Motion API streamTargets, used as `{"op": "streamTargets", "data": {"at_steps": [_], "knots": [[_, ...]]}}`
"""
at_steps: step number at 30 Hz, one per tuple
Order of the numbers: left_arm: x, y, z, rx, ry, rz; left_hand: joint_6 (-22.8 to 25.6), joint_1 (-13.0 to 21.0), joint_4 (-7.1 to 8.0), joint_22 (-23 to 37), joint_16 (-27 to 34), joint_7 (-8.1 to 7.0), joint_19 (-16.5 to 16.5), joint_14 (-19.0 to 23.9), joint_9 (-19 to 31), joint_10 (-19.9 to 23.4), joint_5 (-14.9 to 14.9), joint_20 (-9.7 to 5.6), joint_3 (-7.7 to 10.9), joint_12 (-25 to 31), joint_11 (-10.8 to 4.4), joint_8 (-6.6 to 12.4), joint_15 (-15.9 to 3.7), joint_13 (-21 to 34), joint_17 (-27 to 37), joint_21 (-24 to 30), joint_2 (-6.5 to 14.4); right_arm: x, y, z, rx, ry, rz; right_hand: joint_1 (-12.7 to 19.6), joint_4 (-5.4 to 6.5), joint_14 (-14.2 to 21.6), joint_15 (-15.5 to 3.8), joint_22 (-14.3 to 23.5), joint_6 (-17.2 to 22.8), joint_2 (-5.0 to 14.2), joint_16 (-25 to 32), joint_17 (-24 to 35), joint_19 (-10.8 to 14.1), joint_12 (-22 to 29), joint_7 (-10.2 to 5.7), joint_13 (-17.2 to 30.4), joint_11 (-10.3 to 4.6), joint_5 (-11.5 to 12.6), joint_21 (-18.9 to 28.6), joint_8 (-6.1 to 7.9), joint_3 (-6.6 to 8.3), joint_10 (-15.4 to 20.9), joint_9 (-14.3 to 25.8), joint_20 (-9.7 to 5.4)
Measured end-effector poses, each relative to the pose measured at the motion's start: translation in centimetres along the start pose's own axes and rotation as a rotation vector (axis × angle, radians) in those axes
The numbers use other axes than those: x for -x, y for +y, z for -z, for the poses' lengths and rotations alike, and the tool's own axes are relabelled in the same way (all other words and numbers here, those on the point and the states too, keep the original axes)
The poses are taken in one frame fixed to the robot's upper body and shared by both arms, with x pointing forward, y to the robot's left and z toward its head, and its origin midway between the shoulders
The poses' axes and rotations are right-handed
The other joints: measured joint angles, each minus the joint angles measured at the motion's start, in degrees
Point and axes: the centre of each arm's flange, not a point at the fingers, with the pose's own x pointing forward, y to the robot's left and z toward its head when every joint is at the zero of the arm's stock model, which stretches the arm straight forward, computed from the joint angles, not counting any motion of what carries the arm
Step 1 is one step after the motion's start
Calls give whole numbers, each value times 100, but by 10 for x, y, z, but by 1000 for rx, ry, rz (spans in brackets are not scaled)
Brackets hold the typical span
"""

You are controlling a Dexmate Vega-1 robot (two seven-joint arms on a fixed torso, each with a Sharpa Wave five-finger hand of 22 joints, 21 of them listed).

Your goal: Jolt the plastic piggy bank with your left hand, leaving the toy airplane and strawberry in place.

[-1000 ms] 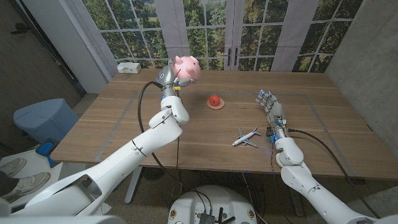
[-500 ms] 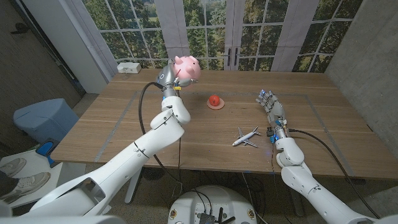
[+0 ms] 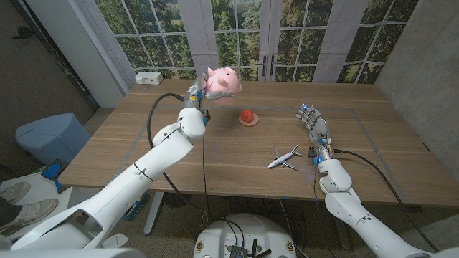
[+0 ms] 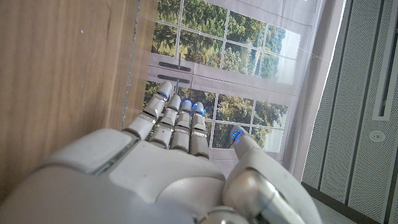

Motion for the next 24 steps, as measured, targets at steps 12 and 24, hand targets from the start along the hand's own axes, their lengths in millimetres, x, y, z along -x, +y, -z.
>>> {"op": "streamTargets", "data": {"at_steps": [12,24], "knots": [[-10,3,5,293,-138,247,1,0,0,0,-22,1,-3,1,0,2,-8,1,0,-33,0,0,0,7,28,7,0,4,-2,-1,-1,-2,6,0,0,0,0,0,0,0,0,0,0,0,0,0,0,0,0,0,0,0,0,0],[-14,11,3,542,-244,399,12,0,0,0,0,12,-10,1,0,10,-8,-4,0,-14,-7,0,-1,18,55,7,0,7,-2,-1,-4,-3,10,0,0,0,0,0,0,0,0,0,0,0,0,0,0,0,-21,0,0,0,0,0]]}}
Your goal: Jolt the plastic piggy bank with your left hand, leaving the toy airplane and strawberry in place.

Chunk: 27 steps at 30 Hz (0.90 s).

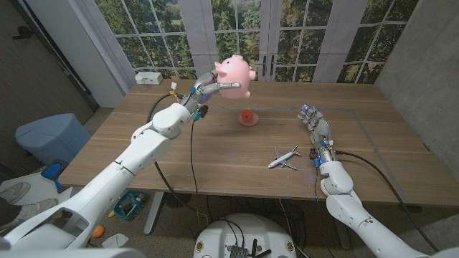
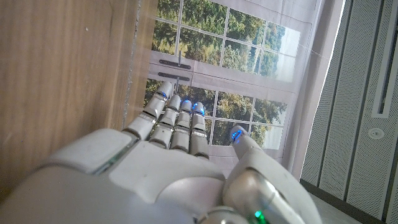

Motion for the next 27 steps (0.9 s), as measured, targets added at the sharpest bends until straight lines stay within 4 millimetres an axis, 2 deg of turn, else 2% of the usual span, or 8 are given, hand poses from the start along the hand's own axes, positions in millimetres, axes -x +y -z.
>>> {"op": "streamTargets", "data": {"at_steps": [8,15,19,22,23,25,26,27], "knots": [[0,7,1,75,-22,39,0,0,0,0,0,0,-10,0,0,0,-10,9,0,-1,0,0,0,5,0,0,0,2,0,0,-1,-1,2,0,0,0,0,0,0,0,0,0,0,0,0,0,0,0,0,0,0,0,0,0],[1,10,0,62,-3,25,0,0,0,0,0,0,-11,0,0,0,-11,9,0,-1,0,0,0,14,0,33,0,4,-1,0,-2,0,2,0,0,0,0,0,0,0,0,0,0,0,0,0,0,0,0,0,0,0,0,0],[2,5,-1,-11,48,-7,0,0,0,0,-1,0,-12,0,0,1,-16,9,0,-2,0,0,0,15,13,33,0,4,-1,0,-2,0,3,0,0,0,0,0,0,0,0,0,0,0,0,0,0,0,-15,0,0,0,0,0],[3,11,8,-62,98,-59,0,0,0,0,-3,0,-12,1,0,1,-26,10,0,-3,0,0,0,16,25,33,0,4,-1,0,-2,0,3,0,0,0,0,0,0,0,0,0,0,0,0,0,0,0,-21,0,0,0,0,0],[4,5,2,-103,105,-60,0,0,0,0,-5,0,-15,1,0,1,-26,12,0,-8,0,0,1,16,26,33,0,4,-1,-1,-3,-1,3,0,0,0,0,0,0,0,0,0,0,0,0,0,0,0,-21,0,0,0,0,0],[5,10,8,-142,136,-96,0,0,0,0,-17,0,-21,1,0,1,-20,19,0,-10,0,0,0,17,26,33,0,4,-1,-1,-3,-1,3,0,0,0,0,0,0,0,0,0,0,0,0,0,0,0,-21,0,0,0,0,0],[2,-4,-5,-195,128,-82,0,0,0,0,-17,0,-22,0,0,1,-9,19,0,-12,0,0,1,17,25,33,0,4,-1,-1,-4,-3,2,0,0,0,0,0,0,0,0,0,0,0,0,0,0,0,-21,0,0,0,0,0],[3,1,0,-234,154,-115,0,0,0,0,-17,0,-22,0,0,0,-4,19,0,-12,0,0,0,17,20,33,0,5,-1,-1,-4,-2,2,0,0,0,0,0,0,0,0,0,0,0,0,0,0,0,-21,0,0,0,0,0]]}}
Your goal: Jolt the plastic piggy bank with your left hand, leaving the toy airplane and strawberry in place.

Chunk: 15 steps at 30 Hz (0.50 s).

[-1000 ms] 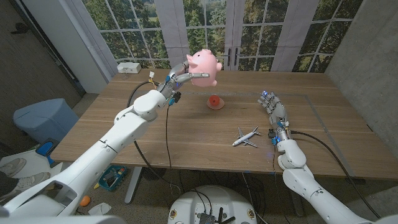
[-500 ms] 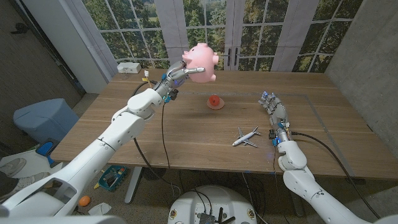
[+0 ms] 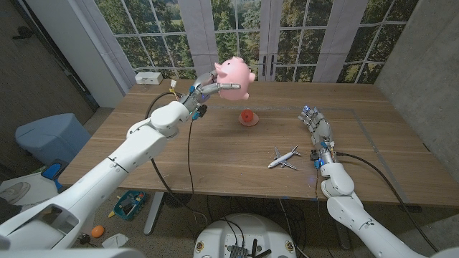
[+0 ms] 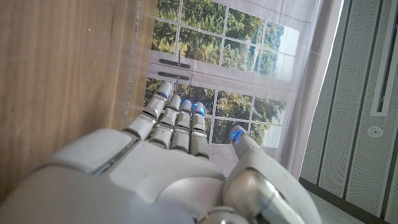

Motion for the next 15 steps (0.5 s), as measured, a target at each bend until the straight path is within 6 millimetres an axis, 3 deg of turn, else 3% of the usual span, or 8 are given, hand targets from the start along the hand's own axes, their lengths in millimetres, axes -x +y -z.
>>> {"op": "streamTargets", "data": {"at_steps": [1,2,5,6,8,15], "knots": [[0,2,3,-19,13,-18,0,0,0,0,0,0,0,0,0,0,0,0,0,0,0,0,0,1,-4,0,0,0,0,0,0,0,0,0,0,0,0,0,0,0,0,0,0,0,0,0,0,0,0,0,0,0,0,0],[0,-13,-14,-66,-7,0,0,0,0,0,0,0,0,0,0,0,1,0,0,-1,0,0,0,0,-7,0,0,0,0,0,1,0,1,0,0,0,0,0,0,0,0,0,0,0,0,0,0,0,0,0,0,0,0,0],[1,-2,-3,-170,53,-81,0,0,0,0,-1,0,0,0,0,0,1,0,0,-14,0,0,0,2,-6,0,0,-1,-1,0,2,0,-2,0,0,0,0,0,0,0,0,-2,0,0,0,0,0,0,2,0,0,0,0,0],[0,-18,-15,-215,37,-70,0,0,0,0,-5,0,-1,0,0,0,1,0,0,-18,0,0,0,2,-6,0,0,-1,-1,0,2,-1,-3,0,0,0,0,0,0,0,0,-16,0,0,0,0,0,0,2,0,0,0,0,0],[0,-27,-20,-277,42,-82,0,0,0,0,-11,0,-1,0,0,0,1,1,0,-19,0,0,0,3,-5,0,0,-2,-1,-1,3,-2,-4,0,0,0,0,0,0,0,0,-30,3,0,0,0,0,0,2,0,0,0,0,-3],[1,-30,-21,-511,117,-201,0,0,0,0,-23,0,-10,1,0,0,1,10,0,-35,0,0,0,4,5,22,0,-4,-1,-3,6,-7,-7,0,0,0,0,0,0,0,0,-29,21,0,0,0,0,0,3,0,0,0,0,-21]]}}
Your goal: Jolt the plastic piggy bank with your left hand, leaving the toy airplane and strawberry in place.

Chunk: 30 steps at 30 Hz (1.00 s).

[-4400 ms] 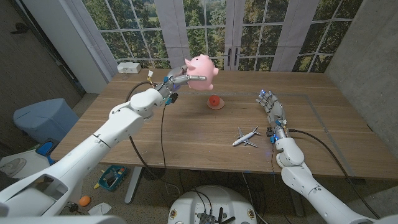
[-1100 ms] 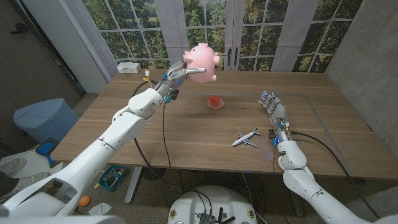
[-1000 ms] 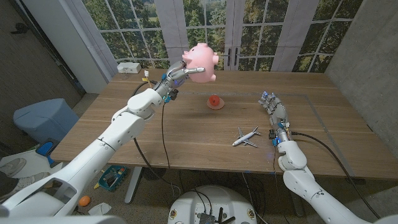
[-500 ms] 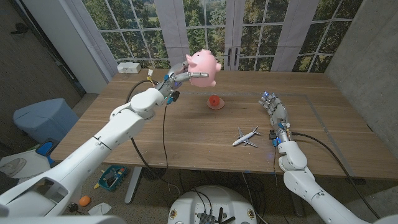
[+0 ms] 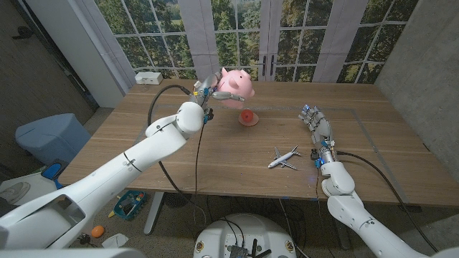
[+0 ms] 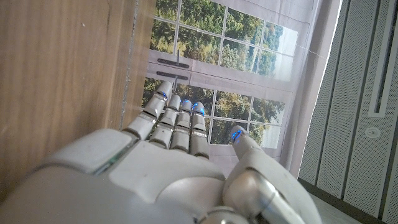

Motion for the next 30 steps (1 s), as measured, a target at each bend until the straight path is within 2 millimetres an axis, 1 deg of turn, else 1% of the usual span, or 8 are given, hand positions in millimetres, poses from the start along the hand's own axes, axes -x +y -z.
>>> {"op": "streamTargets", "data": {"at_steps": [2,3,4,9,12,26,28,30], "knots": [[0,0,0,-35,16,-19,0,0,0,0,-4,0,0,0,0,0,-1,0,0,-6,0,0,0,1,0,0,0,-1,0,0,2,-1,-2,0,0,0,0,0,0,0,0,0,0,0,0,0,0,0,-23,0,0,0,0,0],[0,4,4,-67,37,-42,0,0,0,0,-6,0,0,0,0,0,-1,0,0,-7,0,0,0,6,0,0,0,-1,0,-1,2,-2,-2,0,0,0,0,0,0,0,0,0,0,0,0,0,0,0,-23,0,0,0,0,0],[0,2,1,-78,37,-45,0,0,0,0,-9,0,0,1,0,0,-2,0,0,-9,0,0,0,8,0,0,0,-2,1,-1,4,-2,-4,0,0,0,0,0,0,0,0,0,0,0,0,0,0,0,-23,0,0,0,0,0],[1,4,2,-145,76,-80,0,0,0,0,-17,0,-1,1,0,1,-7,0,0,-23,0,0,0,36,-15,0,0,-4,2,-2,8,-4,-7,0,0,0,0,0,0,0,0,0,1,0,0,0,0,0,-23,0,0,0,0,1],[0,5,3,-171,94,-96,0,0,0,0,-22,0,-1,2,0,1,-7,1,0,-28,0,0,1,36,-20,0,0,-5,2,-2,11,-4,-8,0,0,0,0,0,0,0,0,1,42,0,0,0,0,0,-23,0,0,0,0,42],[-4,10,13,-200,187,-70,21,0,0,0,-68,21,-22,72,0,21,-29,19,0,2,19,0,10,38,-30,21,0,-10,9,-9,31,-21,-28,0,0,0,0,0,0,0,0,1,41,0,0,0,0,0,-44,0,0,0,0,42],[-5,11,14,-197,200,-58,21,0,0,0,-73,21,-82,75,0,21,-30,-19,0,2,19,0,12,38,-29,21,0,-11,10,-11,33,-24,-30,0,0,0,0,0,0,0,0,1,41,0,0,0,0,0,-44,0,0,0,0,42],[-5,11,17,-194,222,-38,21,0,0,0,-73,21,-83,83,0,21,-30,-19,0,2,19,0,21,38,-28,21,0,-11,11,-12,35,-26,-32,0,0,0,0,0,0,0,0,1,41,0,0,0,0,0,-44,0,0,0,0,42]]}}
